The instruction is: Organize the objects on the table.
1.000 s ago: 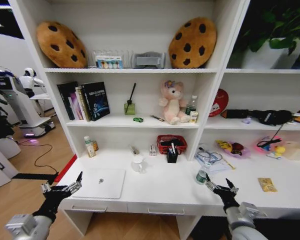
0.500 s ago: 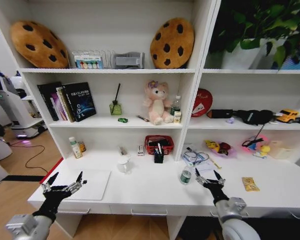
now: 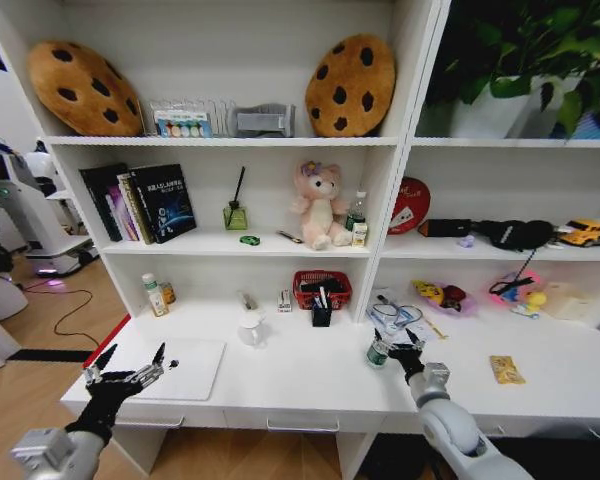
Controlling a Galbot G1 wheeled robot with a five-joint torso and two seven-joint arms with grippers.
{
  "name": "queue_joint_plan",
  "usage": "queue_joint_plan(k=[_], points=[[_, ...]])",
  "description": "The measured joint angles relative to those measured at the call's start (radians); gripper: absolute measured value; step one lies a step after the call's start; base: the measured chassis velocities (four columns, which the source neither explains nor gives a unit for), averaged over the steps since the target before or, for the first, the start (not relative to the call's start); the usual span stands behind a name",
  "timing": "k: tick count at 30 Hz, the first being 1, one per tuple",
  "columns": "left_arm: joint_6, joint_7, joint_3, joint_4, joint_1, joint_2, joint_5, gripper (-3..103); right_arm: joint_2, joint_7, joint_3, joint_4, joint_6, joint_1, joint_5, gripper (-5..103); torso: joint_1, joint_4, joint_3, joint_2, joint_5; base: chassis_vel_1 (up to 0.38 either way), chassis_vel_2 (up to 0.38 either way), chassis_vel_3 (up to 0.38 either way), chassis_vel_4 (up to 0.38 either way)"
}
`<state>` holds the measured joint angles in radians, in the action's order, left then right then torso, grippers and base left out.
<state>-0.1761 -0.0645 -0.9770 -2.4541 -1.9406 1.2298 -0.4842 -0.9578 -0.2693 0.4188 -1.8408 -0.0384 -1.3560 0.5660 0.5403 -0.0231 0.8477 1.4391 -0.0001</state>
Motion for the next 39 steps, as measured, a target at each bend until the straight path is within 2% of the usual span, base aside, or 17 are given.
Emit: queue_joint_plan(k=[4, 7, 9, 10, 12, 18, 22, 24, 25, 27, 28, 29, 31, 32, 34, 38, 39], points=[[0.0, 0.0, 0.0, 0.0, 0.0, 0.0, 0.0, 100, 0.0, 0.008, -0.003, 0.0, -0.001, -0.002, 0.007, 69, 0.0, -0.0001, 0.0, 0.0, 0.0, 0.0, 0.0, 0.0, 0.0], [0.0, 0.0, 0.0, 0.0, 0.0, 0.0, 0.0, 100, 0.0, 0.01, -0.003, -0.003, -0.002, -0.006, 0.008, 63, 0.0, -0.0001, 0.0, 0.0, 0.0, 0.0, 0.0, 0.0, 0.0], [0.0, 0.0, 0.0, 0.0, 0.0, 0.0, 0.0, 100, -0.001, 0.011, 0.005, -0.016, -0.004, -0.02, 0.009, 52, 0.0, 0.0, 0.0, 0.0, 0.0, 0.0, 0.0, 0.0, 0.0], [0.0, 0.0, 0.0, 0.0, 0.0, 0.0, 0.0, 100, -0.001, 0.011, 0.005, -0.016, -0.004, -0.02, 0.009, 52, 0.0, 0.0, 0.0, 0.0, 0.0, 0.0, 0.0, 0.0, 0.0], [0.0, 0.0, 0.0, 0.0, 0.0, 0.0, 0.0, 100, -0.005, 0.012, 0.028, -0.043, -0.004, -0.052, 0.016, 42, 0.0, 0.0, 0.0, 0.0, 0.0001, 0.0, 0.0, 0.0, 0.0], [0.0, 0.0, 0.0, 0.0, 0.0, 0.0, 0.0, 100, -0.015, 0.026, 0.092, -0.144, 0.013, -0.174, 0.014, 28, 0.0, 0.0002, 0.0, 0.0, 0.0004, 0.0, 0.0, 0.0, 0.0], [0.0, 0.0, 0.0, 0.0, 0.0, 0.0, 0.0, 100, -0.038, 0.051, 0.162, -0.252, 0.036, -0.328, -0.005, 27, 0.0, 0.0003, 0.0, 0.0, -0.0002, 0.0, 0.0, 0.0, 0.0], [0.0, 0.0, 0.0, 0.0, 0.0, 0.0, 0.0, 100, -0.121, 0.09, 0.234, -0.356, 0.095, -0.519, -0.061, 27, 0.0, 0.0, 0.0, 0.0, -0.0001, 0.0, 0.0, 0.0, 0.0], [0.0, 0.0, 0.0, 0.0, 0.0, 0.0, 0.0, 100, -0.121, 0.09, 0.234, -0.356, 0.095, -0.519, -0.061, 27, 0.0, 0.0, 0.0, 0.0, -0.0001, 0.0, 0.0, 0.0, 0.0], [0.0, 0.0, 0.0, 0.0, 0.0, 0.0, 0.0, 100, -0.249, 0.133, 0.291, -0.414, 0.189, -0.727, -0.132, 27, 0.0, -0.0006, -0.001, 0.0, 0.0003, 0.0, 0.0, 0.0, 0.0], [0.0, 0.0, 0.0, 0.0, 0.0, 0.0, 0.0, 100, -0.249, 0.133, 0.291, -0.414, 0.189, -0.727, -0.132, 27, 0.0, -0.0006, -0.001, 0.0, 0.0003, 0.0, 0.0, 0.0, 0.0], [0.0, 0.0, 0.0, 0.0, 0.0, 0.0, 0.0, 100, -0.299, 0.152, 0.307, -0.426, 0.256, -0.856, -0.194, 27, 0.0, -0.0008, 0.0, 0.0, -0.0004, 0.0, 0.0, 0.0, 0.0], [0.0, 0.0, 0.0, 0.0, 0.0, 0.0, 0.0, 100, -0.33, 0.146, 0.296, -0.408, 0.368, -1.013, -0.293, 27, 0.0, -0.0004, 0.0, 0.001, -0.0013, 0.0, 0.0, 0.0, 0.0], [0.0, 0.0, 0.0, 0.0, 0.0, 0.0, 0.0, 100, -0.33, 0.146, 0.296, -0.408, 0.368, -1.013, -0.293, 27, 0.0, -0.0004, 0.0, 0.001, -0.0013, 0.0, 0.0, 0.0, 0.0], [0.0, 0.0, 0.0, 0.0, 0.0, 0.0, 0.0, 100, -0.348, 0.112, 0.267, -0.304, 0.442, -1.125, -0.359, 27, 0.0, 0.0, 0.0, 0.0, -0.0002, 0.0, 0.0, 0.0, 0.0], [0.0, 0.0, 0.0, 0.0, 0.0, 0.0, 0.0, 100, -0.368, 0.092, 0.252, -0.165, 0.434, -1.145, -0.345, 27, 0.0, 0.0, 0.0, 0.0, -0.0002, 0.0, 0.0, 0.0, 0.0], [0.0, 0.0, 0.0, 0.0, 0.0, 0.0, 0.0, 100, -0.371, 0.088, 0.239, -0.061, 0.39, -1.109, -0.282, 27, 0.0, -0.0006, 0.0, 0.0, -0.0002, 0.0, 0.0, 0.0, 0.0]])
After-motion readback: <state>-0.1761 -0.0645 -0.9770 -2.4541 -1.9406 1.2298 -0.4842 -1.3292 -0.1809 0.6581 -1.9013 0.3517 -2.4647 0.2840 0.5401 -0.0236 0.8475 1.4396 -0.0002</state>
